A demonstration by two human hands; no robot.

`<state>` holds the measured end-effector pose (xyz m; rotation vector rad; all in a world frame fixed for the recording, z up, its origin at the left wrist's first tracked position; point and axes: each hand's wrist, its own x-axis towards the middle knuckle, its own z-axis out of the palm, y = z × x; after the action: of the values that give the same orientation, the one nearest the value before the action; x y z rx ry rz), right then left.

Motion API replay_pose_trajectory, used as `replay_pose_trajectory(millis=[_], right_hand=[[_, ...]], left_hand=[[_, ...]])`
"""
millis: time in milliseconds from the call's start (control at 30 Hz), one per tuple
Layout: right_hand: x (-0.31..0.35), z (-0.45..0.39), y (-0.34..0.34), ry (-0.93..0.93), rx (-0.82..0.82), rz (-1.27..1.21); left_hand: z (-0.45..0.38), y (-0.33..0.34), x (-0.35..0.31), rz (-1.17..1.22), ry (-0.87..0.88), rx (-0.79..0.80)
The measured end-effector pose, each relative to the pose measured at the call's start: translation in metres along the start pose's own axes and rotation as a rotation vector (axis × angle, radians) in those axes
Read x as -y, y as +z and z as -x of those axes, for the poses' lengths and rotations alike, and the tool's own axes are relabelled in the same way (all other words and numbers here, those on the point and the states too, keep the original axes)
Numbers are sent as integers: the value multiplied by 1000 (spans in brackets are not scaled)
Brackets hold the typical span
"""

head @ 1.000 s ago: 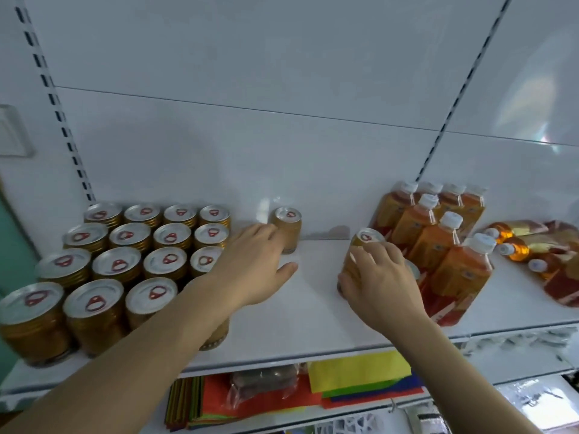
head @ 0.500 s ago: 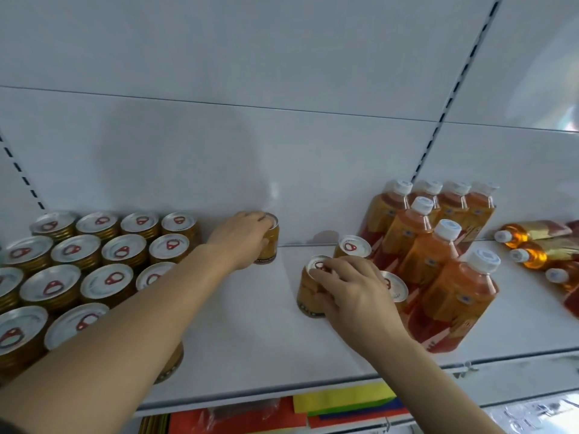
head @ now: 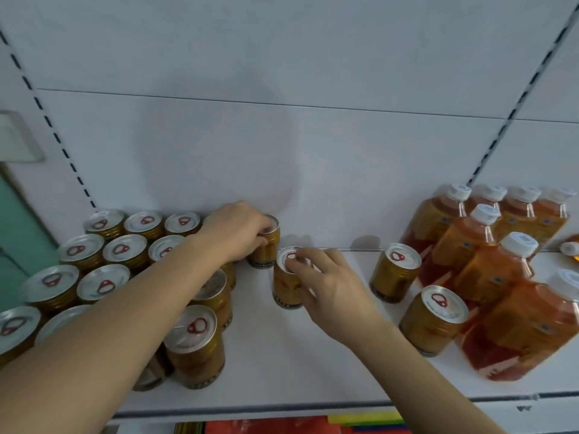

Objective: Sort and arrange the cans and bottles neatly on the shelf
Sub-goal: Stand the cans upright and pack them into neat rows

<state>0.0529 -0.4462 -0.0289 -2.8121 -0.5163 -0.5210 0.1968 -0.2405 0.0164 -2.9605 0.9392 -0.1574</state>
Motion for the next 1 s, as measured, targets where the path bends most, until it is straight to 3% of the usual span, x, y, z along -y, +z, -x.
replay_pose_trajectory(millis=[267,600,1000], right_hand=[[24,-25,25,-51,-111,-35],[42,-40,37,-51,-101,9],[47,-37,38,-46,-78,50]], left_hand=[[6,0,17,-40,65,-47],[7,1,48,140,11,106],[7,10,39,216,45,-33]])
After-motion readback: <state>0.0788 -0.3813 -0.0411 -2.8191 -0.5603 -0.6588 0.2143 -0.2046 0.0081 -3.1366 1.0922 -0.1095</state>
